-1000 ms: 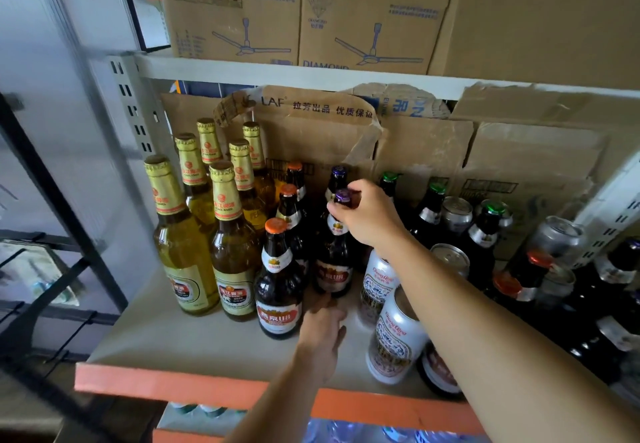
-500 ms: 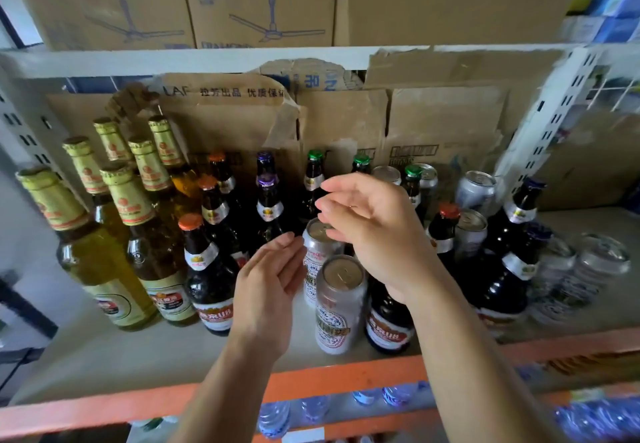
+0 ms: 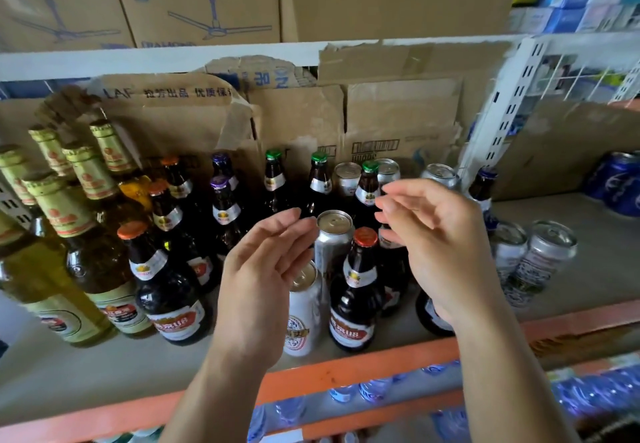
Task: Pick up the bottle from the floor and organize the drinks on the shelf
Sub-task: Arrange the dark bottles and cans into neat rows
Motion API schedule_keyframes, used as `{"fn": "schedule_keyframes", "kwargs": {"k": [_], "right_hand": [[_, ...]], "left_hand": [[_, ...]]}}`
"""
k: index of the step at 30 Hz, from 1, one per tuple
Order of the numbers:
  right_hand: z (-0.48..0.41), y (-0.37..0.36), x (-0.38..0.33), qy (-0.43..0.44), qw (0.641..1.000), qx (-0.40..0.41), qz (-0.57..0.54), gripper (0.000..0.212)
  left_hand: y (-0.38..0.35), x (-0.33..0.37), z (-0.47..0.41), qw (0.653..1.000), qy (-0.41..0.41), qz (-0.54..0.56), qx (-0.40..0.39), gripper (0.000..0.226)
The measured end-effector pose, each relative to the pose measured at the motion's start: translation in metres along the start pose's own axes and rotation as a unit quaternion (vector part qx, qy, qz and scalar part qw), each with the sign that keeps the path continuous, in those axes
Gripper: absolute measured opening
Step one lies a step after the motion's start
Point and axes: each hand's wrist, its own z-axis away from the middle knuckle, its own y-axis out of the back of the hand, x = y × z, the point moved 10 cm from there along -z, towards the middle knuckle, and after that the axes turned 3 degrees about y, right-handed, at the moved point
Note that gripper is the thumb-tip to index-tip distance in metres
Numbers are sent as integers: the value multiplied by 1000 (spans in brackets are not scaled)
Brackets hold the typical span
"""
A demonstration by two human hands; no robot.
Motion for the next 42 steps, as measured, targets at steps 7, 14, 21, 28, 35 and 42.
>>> {"fn": "schedule_keyframes", "kwargs": {"k": [7,14,21,28,35,42], "right_hand": [[4,49,26,0,998,58,27,11],[9,105,36,15,984,168,55,12],[10,138,70,-44,968,193,155,24],[1,108,97,-102,969,55,217,56],[6,106,83,-55,960,83,263,40],[10,104,79,-47,954,80,286,31]], "left_hand": [[-44,-37,16,994,62,37,-79,21],[-88,-74,28,979,110,16,-169,24],[-107,-127,35,969,162,-53,-177,27],[-92,-164,43,956,228,-104,-154,34],[-76,-177,50,948,262,-117,-136,36],[-68,-181,52,948,279,-102,-113,19]]}}
